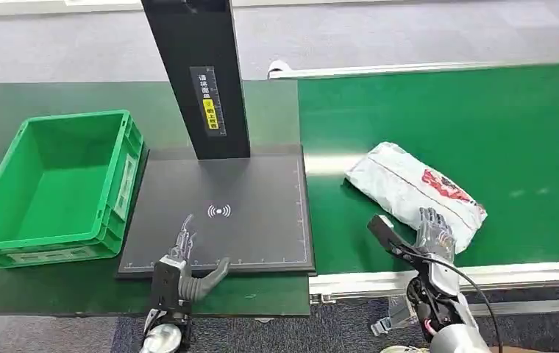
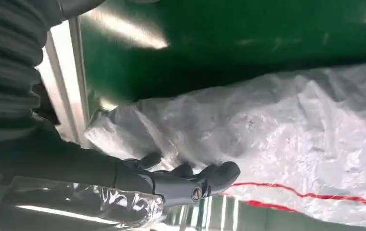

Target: Moved the parcel from conveyor to table for the left to box.

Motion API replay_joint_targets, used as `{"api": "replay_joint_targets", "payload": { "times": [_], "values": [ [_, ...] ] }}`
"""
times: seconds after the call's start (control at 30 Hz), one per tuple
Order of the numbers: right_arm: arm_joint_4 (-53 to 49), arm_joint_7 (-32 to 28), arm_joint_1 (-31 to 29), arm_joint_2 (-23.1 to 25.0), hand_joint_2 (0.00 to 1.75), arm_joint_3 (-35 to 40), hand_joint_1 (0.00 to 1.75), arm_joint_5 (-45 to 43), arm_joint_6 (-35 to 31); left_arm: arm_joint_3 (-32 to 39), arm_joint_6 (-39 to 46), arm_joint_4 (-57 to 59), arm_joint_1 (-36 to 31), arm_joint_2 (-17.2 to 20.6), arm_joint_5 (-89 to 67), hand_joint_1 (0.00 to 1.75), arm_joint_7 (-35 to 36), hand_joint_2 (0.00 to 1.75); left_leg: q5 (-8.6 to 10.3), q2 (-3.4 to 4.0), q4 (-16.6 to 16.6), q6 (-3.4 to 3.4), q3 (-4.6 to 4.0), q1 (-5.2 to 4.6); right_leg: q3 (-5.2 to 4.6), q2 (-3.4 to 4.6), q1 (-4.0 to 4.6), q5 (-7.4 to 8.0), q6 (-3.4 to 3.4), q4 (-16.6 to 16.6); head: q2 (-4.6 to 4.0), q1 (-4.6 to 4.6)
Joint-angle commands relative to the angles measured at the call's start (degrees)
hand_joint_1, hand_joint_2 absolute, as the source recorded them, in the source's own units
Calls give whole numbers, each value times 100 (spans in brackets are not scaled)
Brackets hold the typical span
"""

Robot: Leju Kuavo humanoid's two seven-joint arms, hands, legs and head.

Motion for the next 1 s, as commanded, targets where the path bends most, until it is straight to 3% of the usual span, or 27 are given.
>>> {"api": "replay_joint_targets", "payload": {
  "times": [0.03, 0.37, 1.0],
  "values": [
    [234, 177, -252, -137, 175, 236, 0, 331, -65, -149, -3, 330, -162, 83, 22, 0, 63, 175, 1, -1, -6, 1, 7, -1, 6, 1, 0, 1, -4, -6, -2, -2],
    [-67, 182, -243, -167, 175, 43, 0, 653, -102, -108, -13, 292, -109, 78, 7, 0, 64, 175, 1, 1, -9, 1, 9, 0, 9, 4, 0, 3, -5, -10, -2, 0],
    [368, 182, -309, -316, 175, -328, 0, 505, 156, -135, -54, 298, -127, 102, 5, 0, 40, 175, 0, -5, -2, 1, 1, -2, 2, -3, -1, 0, -2, -2, -2, 0]
  ]
}}
